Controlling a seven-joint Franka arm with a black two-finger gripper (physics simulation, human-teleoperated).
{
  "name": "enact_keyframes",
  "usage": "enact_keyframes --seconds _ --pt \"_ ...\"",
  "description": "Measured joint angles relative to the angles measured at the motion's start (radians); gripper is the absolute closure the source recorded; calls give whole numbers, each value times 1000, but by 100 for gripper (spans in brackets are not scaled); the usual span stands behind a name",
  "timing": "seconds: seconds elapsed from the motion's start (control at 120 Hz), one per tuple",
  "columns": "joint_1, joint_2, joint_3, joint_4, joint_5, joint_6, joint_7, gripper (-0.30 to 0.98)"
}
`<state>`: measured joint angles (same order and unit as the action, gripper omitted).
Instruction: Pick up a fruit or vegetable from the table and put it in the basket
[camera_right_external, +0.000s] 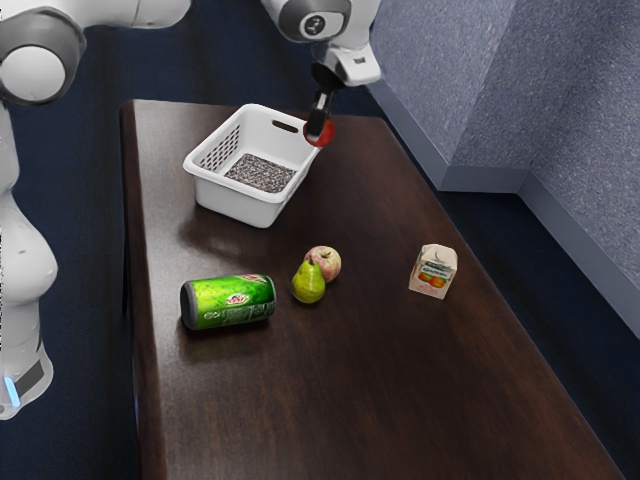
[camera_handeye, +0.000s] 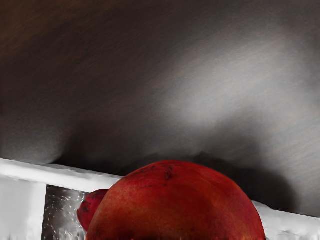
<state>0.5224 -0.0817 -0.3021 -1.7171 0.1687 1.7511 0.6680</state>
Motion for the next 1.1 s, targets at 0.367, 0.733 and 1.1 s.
enact_keyframes --seconds 0.367,0.733,1.1 --pt "65 -7 107 -71 -84 -80 -8 46" --pt "65 -4 161 -83 -98 -99 1 14" --pt "-22 103 -238 81 -50 -105 -184 1"
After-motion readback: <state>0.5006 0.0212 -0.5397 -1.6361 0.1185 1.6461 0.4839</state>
